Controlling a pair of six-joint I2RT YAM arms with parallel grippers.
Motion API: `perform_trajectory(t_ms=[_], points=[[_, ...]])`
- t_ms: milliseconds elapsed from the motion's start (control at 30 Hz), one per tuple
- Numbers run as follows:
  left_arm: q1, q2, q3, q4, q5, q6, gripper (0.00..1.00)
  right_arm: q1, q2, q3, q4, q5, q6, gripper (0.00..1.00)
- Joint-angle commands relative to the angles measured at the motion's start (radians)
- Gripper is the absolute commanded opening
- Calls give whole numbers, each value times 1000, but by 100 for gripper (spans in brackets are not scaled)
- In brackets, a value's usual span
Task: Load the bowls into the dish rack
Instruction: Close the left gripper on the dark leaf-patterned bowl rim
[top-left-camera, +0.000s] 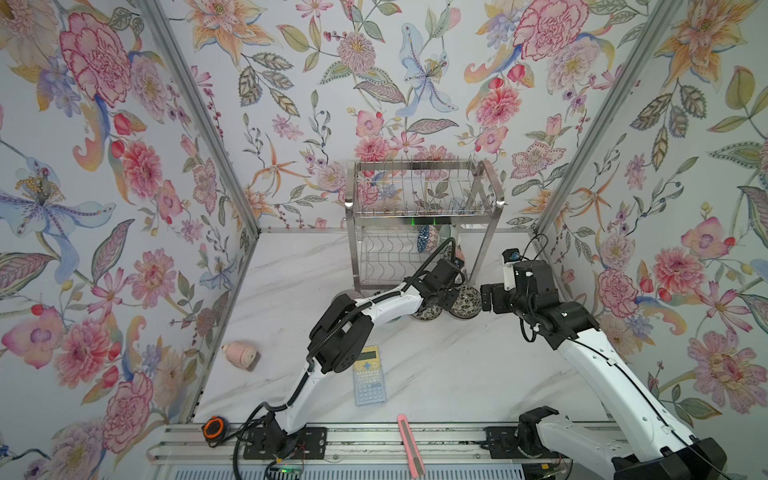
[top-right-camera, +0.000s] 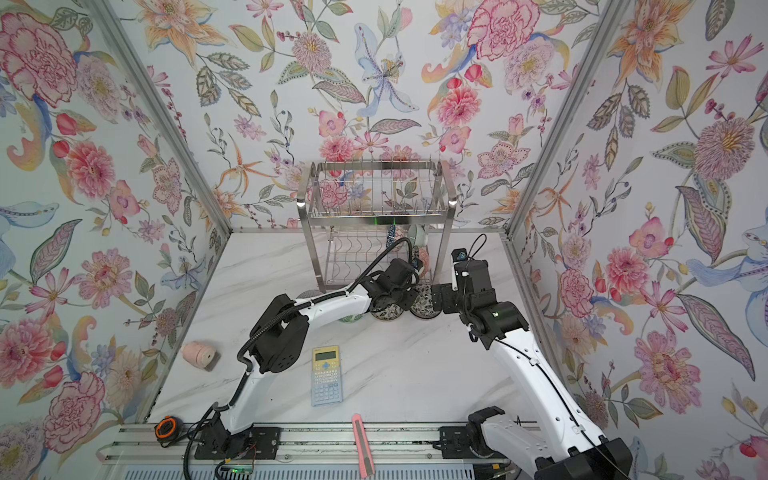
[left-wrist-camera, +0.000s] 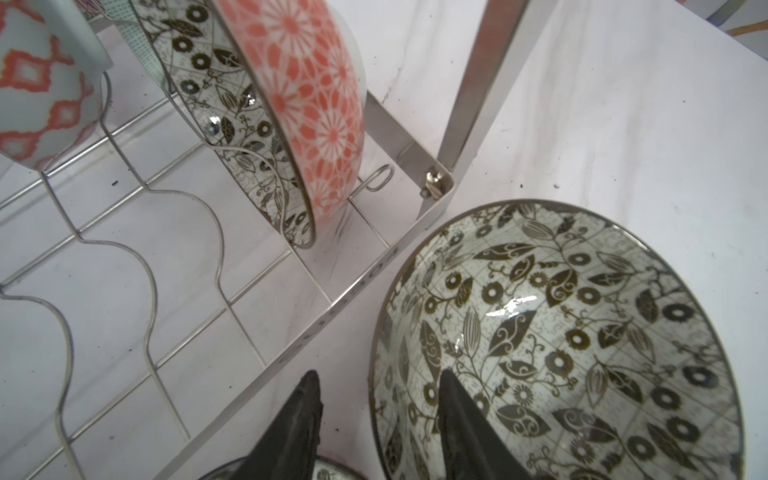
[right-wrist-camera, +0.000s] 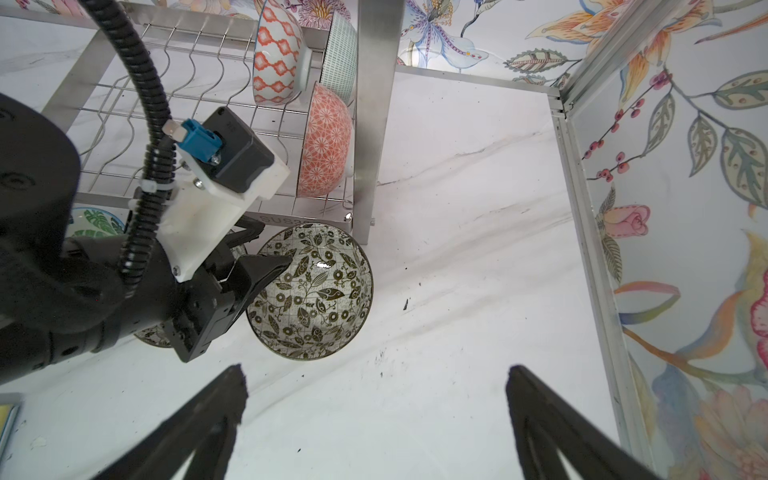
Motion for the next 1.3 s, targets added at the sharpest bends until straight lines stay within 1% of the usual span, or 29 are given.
perform_trajectory(t_ms=[0, 400, 533, 767, 833, 867, 967, 1000, 1033, 1100, 1200, 1267], points=[[-4, 32, 43, -27, -12, 7, 43, -7, -19, 1, 15, -10, 16, 99], [0, 52, 83, -53, 0, 12, 19, -10, -22, 1, 16, -9, 18, 99], [1, 47, 86, -59, -3, 14, 9, -11, -25, -1, 18, -12, 19, 99], [3, 32, 94, -71, -27, 27, 2, -12, -27, 0, 18, -13, 19, 99], [1, 22, 95, -74, -38, 32, 3, -13, -30, -3, 18, -14, 19, 99], [2, 17, 95, -75, -43, 33, 6, -14, -31, -3, 18, -15, 19, 99], [3, 8, 95, -76, -49, 40, 31, -13, -31, -3, 18, -16, 19, 99], [3, 9, 95, -77, -49, 41, 37, -13, -31, -3, 18, -16, 19, 99], [4, 8, 95, -78, -50, 41, 40, -14, -31, -2, 18, -16, 19, 99], [6, 12, 95, -78, -45, 41, 42, -15, -35, -3, 17, -16, 19, 99], [4, 22, 97, -76, -28, 34, 42, -15, -36, -4, 18, -15, 19, 99], [7, 30, 99, -75, -14, 28, 39, -15, -37, -4, 18, -15, 19, 99]])
